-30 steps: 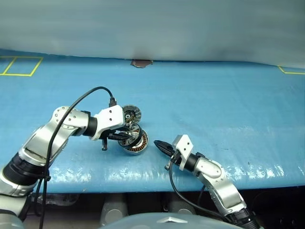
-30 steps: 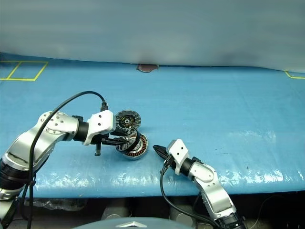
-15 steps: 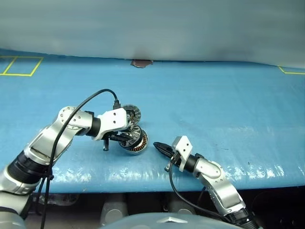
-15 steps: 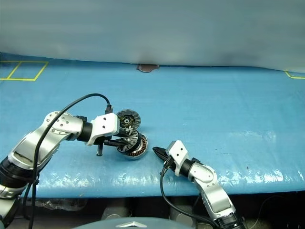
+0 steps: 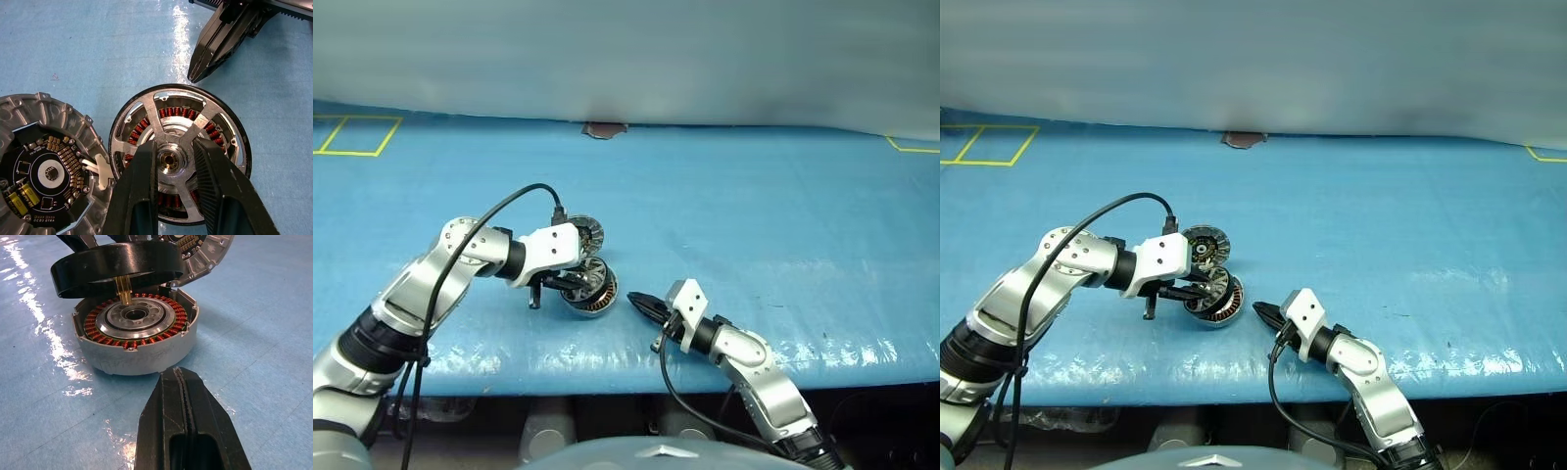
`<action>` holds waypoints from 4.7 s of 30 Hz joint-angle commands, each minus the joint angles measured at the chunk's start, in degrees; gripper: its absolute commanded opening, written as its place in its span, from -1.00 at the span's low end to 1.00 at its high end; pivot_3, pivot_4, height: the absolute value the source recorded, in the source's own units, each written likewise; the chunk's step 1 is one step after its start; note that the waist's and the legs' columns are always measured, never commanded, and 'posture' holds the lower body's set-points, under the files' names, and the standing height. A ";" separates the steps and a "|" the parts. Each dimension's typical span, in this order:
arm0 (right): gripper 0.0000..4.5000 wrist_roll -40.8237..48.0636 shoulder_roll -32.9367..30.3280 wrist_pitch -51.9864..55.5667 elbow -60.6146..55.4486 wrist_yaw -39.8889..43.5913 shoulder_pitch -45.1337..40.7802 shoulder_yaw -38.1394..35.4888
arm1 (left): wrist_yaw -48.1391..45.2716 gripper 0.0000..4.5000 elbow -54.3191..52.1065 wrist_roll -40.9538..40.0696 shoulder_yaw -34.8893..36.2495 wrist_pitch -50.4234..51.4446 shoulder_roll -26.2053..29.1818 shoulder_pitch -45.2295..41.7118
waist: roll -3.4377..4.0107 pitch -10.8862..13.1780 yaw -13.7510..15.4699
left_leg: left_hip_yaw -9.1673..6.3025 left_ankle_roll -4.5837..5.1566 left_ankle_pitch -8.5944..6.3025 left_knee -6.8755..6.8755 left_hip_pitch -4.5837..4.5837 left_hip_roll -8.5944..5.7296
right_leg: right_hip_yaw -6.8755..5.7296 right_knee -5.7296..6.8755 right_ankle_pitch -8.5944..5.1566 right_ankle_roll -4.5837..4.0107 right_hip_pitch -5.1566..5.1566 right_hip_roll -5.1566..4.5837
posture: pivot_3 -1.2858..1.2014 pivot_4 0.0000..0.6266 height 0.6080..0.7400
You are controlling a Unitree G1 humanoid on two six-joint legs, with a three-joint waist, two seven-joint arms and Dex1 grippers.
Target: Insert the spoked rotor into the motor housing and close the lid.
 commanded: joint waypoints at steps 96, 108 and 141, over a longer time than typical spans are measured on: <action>-1.00 0.36 4.68 28.17 -6.27 0.16 -21.89 9.99 | 14.49 -0.98 -10.01 -17.79 35.02 -19.60 -14.86 48.25 | 0.22 0.06 -0.11 | -0.05 0.01 -0.02 -0.11 0.02 0.00 | 0.01 -0.10 0.10 -0.24 -0.04 0.02 | 0.03 -0.52 1.00; -1.00 4.95 -5.16 23.33 -18.69 4.68 -10.41 6.02 | 11.21 -0.98 15.28 -20.15 38.33 -17.71 -10.68 26.25 | 0.17 0.06 0.17 | -0.06 0.01 -0.02 -0.19 -0.02 -0.02 | -0.03 -0.21 0.00 -0.15 -0.05 0.02 | 0.03 -0.52 1.00; -1.00 0.12 -3.63 14.74 -17.39 -7.16 7.70 4.13 | -28.75 -0.98 57.79 -6.51 1.45 -18.76 -16.74 -18.73 | 0.00 0.08 -0.08 | -0.32 0.06 -0.05 -0.15 -0.20 -0.08 | -0.09 -0.22 0.09 -0.32 -0.01 0.07 | 0.03 -0.52 1.00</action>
